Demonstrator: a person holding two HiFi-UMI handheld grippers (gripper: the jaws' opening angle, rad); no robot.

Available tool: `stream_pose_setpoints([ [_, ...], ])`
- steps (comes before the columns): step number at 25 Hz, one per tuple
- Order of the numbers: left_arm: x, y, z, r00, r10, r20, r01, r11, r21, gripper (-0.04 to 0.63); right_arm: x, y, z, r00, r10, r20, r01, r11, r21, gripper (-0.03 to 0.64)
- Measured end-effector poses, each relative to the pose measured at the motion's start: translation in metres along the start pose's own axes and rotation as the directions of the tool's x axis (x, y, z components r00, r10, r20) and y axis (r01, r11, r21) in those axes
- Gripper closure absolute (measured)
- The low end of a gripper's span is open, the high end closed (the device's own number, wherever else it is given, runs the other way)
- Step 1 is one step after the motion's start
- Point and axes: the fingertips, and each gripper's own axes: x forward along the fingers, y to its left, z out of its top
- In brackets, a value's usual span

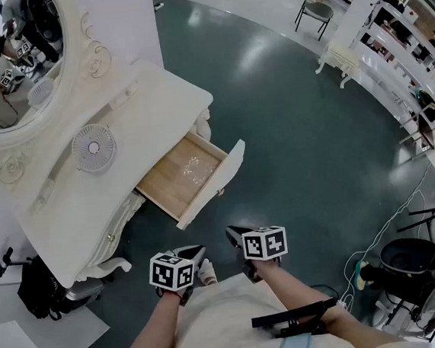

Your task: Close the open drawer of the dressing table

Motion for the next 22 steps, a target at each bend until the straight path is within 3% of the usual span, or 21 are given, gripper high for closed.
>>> stream_pose_setpoints([
  [14, -0.001, 0.003, 0.001, 1.000, -0.001, -0.009, 0.001, 1.000, 0.006, 0.584, 0.000, 0.001, 0.003, 1.000, -0.001, 0.020, 0.001, 1.000, 0.009, 0.601],
  [22, 0.002, 0.001, 0.004, 1.000, -0.001, -0.014, 0.001, 1.000, -0.005, 0.584, 0.002, 0.004, 0.014, 0.999, -0.019, 0.036, 0.023, 0.994, -0.107, 0.592],
])
